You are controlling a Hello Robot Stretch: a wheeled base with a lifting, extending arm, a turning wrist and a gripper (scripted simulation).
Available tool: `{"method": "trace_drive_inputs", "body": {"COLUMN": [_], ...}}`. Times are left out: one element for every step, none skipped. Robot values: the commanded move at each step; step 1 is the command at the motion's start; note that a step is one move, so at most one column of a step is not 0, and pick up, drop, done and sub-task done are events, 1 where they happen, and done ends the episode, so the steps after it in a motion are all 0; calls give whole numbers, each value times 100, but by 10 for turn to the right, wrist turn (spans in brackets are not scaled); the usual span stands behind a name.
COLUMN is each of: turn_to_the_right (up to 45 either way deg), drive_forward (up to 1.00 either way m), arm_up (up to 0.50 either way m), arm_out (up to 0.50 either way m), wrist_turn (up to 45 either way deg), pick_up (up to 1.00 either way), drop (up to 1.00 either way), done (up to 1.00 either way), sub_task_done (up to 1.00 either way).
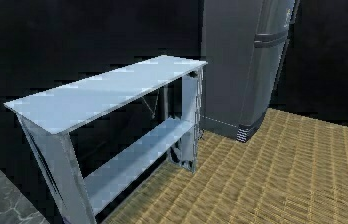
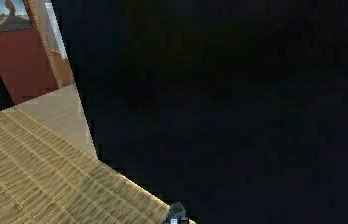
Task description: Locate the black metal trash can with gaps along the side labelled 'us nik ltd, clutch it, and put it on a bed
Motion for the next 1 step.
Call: {"method": "trace_drive_inputs", "body": {"turn_to_the_right": [0], "drive_forward": [0], "arm_up": [0], "arm_out": [0], "wrist_turn": [450], "pick_up": [0], "drop": [0], "done": [0], "sub_task_done": [0]}}
